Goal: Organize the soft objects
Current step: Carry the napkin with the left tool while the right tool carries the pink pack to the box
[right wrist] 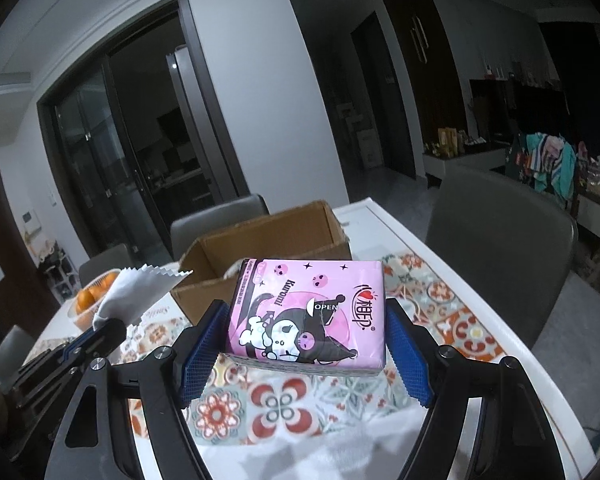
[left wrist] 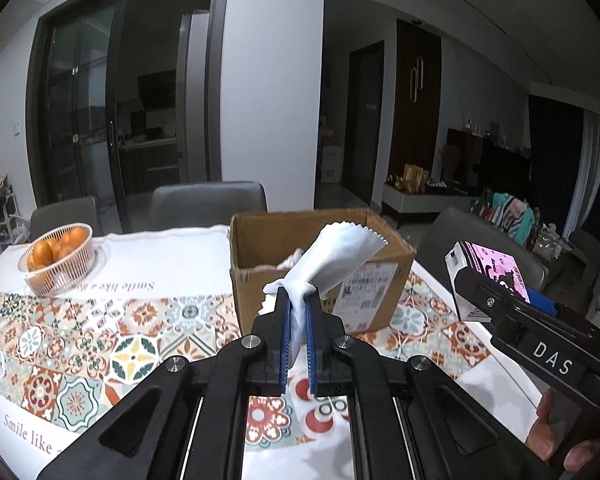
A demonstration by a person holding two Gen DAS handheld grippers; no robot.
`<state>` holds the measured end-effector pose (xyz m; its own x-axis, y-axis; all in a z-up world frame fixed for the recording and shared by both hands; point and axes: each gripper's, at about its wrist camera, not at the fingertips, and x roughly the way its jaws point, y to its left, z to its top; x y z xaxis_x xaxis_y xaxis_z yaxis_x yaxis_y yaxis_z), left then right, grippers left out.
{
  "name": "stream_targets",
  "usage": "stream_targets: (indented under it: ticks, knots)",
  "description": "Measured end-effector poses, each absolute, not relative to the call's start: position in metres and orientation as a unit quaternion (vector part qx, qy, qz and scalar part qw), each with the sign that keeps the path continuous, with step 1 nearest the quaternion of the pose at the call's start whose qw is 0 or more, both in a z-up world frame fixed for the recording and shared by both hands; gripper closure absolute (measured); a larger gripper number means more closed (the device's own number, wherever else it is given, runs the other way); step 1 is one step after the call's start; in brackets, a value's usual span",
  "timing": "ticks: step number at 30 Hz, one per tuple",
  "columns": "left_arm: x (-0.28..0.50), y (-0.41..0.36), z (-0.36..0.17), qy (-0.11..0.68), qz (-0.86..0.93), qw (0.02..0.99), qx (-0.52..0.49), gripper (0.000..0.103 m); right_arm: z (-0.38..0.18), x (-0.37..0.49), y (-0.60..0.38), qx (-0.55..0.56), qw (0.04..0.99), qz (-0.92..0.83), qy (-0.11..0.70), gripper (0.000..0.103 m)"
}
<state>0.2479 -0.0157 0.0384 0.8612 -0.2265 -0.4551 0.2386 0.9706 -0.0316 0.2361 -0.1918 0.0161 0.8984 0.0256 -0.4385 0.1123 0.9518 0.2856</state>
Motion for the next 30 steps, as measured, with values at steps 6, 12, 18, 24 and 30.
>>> stream_targets:
  ticks: [6, 12, 18, 24, 30]
  knots:
    - [0.259, -0.015, 0.051, 0.212, -0.116, 0.970, 0.016, 0.094, 0.026, 0.251, -0.193, 0.146, 0.967, -0.017, 0.206, 0.025]
    - [0.274, -0.014, 0.060, 0.198, -0.114, 0.973, 0.016, 0.094, 0.036, 0.265, -0.192, 0.139, 0.972, -0.014, 0.189, 0.025]
    - [0.292, -0.012, 0.064, 0.188, -0.113, 0.976, 0.015, 0.094, 0.044, 0.282, -0.190, 0.131, 0.975, -0.010, 0.179, 0.025]
    - [0.313, -0.012, 0.061, 0.187, -0.111, 0.976, 0.016, 0.094, 0.047, 0.302, -0.187, 0.115, 0.978, -0.001, 0.172, 0.025]
    - [0.336, -0.017, 0.053, 0.195, -0.113, 0.974, 0.020, 0.094, 0.043, 0.325, -0.187, 0.109, 0.978, 0.005, 0.176, 0.025]
